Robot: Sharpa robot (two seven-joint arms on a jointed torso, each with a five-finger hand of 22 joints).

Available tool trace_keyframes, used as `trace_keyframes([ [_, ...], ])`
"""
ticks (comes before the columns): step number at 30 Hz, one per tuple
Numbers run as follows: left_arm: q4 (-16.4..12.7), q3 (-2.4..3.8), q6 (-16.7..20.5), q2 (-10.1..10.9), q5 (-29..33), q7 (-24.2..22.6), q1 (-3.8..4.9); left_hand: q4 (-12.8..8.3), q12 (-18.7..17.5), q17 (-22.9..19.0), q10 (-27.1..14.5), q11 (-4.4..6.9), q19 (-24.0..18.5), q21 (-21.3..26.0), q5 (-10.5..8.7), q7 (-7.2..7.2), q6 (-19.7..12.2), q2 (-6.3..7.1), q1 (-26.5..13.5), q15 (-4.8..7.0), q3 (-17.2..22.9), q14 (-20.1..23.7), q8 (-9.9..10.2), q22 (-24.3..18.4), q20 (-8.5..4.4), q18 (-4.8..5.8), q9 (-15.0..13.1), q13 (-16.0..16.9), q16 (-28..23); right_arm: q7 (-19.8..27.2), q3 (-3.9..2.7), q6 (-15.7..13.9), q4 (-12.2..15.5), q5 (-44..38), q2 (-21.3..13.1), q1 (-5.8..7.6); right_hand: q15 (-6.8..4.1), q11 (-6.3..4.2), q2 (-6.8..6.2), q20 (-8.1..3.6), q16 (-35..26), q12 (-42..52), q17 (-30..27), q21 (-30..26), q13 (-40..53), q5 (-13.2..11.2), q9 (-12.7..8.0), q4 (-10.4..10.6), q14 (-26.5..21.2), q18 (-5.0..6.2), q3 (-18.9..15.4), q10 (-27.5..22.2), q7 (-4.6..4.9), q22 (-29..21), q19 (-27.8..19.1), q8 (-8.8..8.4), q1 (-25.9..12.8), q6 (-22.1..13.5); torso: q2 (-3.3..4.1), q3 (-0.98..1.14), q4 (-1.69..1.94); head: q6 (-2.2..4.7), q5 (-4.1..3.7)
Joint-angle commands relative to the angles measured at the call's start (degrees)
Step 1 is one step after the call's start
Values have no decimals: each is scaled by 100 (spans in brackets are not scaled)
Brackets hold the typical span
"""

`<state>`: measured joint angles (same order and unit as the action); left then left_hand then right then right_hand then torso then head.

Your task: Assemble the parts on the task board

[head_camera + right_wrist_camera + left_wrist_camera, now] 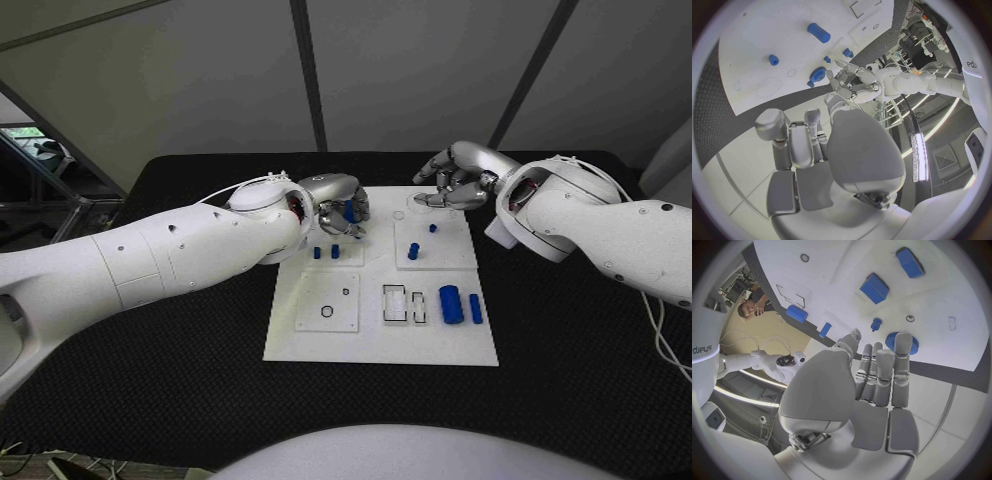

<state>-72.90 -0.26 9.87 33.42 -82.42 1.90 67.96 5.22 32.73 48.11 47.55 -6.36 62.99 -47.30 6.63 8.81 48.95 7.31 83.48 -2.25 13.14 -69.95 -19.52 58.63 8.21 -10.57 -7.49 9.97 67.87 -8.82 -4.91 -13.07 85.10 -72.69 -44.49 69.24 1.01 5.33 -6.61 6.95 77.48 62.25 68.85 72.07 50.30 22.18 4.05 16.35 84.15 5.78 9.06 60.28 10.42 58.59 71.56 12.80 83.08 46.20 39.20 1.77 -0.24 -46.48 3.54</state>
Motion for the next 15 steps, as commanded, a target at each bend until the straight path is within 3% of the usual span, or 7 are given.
trace_keyframes([
  [1, 53, 1, -289, -45, -334, 94, -4, -4, -23, 28, 42, 0, 60, -76, 28, 6, 56, -1, 6, -2, 42, -54, 27, 61, -2, 132, 11, -17, 47, 40, -4, -7, 8, 12, 12, 9, -35, -18, 7, -7, -30, -22, -4, -26, -6, 26, 6, -1, 19, 64, 48, -27, -17, -5, -38, 34, -34, 26, -1, 2, 7, -2, -4],
  [15, 234, 2, -341, -181, -378, 147, -53, -88, -88, 341, 280, 47, 369, -653, 36, 1, 251, -68, 114, 41, 290, -302, 138, 541, -38, 223, 96, -134, 428, 40, -4, -4, 8, 13, 28, 9, -37, -20, 10, -9, -36, -20, -10, -31, -6, 33, 5, -4, 17, 64, 58, -23, -18, -8, -38, 41, -31, 27, -3, -4, 11, -11, -16],
])
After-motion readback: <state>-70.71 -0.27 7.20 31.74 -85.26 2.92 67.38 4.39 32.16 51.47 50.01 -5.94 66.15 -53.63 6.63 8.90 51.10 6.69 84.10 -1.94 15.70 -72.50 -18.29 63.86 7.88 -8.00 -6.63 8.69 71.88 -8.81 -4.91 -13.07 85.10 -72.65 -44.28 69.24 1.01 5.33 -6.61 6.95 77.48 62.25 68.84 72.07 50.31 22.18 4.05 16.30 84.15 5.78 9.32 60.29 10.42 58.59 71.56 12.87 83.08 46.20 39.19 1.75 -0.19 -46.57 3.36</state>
